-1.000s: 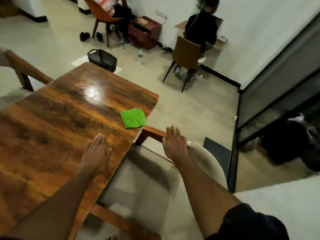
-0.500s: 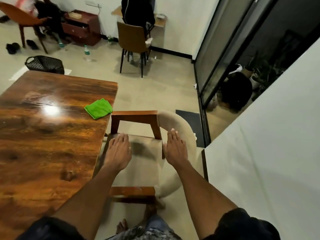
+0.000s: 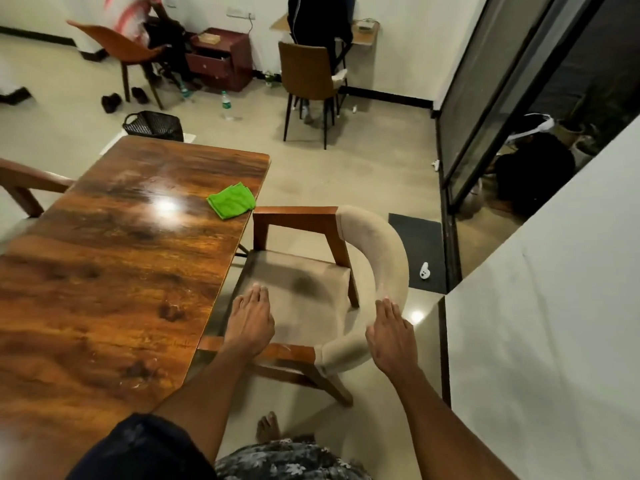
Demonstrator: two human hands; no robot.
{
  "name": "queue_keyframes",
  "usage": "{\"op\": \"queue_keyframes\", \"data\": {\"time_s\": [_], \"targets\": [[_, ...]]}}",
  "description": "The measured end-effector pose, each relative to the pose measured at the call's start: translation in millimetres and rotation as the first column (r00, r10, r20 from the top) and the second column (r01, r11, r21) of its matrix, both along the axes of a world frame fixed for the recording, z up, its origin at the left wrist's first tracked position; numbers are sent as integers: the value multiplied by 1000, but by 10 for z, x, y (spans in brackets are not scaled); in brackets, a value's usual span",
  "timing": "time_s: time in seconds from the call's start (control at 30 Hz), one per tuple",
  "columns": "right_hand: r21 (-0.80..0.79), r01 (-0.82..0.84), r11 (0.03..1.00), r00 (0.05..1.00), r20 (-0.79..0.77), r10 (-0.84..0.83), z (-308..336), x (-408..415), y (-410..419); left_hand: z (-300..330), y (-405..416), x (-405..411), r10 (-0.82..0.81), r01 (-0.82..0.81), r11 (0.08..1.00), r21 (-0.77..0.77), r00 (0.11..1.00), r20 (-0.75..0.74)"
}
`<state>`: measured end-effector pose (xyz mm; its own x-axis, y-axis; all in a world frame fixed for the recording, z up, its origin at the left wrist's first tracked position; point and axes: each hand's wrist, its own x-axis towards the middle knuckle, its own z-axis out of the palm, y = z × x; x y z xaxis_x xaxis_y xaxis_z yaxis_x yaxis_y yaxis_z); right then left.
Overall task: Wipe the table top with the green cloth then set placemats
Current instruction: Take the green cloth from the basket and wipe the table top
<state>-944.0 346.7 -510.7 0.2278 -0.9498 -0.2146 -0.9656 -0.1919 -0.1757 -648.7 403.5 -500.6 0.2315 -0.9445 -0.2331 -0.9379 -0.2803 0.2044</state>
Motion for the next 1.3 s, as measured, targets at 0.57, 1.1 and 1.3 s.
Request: {"op": "queue_keyframes", "data": {"time_s": [0.57,1.1,1.3], "targets": [[135,-45,990,999,9,44,-482,-1547,896,-212,1025,-1490,131,-127,986,109,991,-32],[65,-3,998,995,-95,9,-233,-1708,258,-315,238,-1546,51,-47,995,87,998,-44],[53,5,999,995,-103,1,-97,-1597,-97,-272,-72,-1486,30,-22,994,111,997,-76]]}}
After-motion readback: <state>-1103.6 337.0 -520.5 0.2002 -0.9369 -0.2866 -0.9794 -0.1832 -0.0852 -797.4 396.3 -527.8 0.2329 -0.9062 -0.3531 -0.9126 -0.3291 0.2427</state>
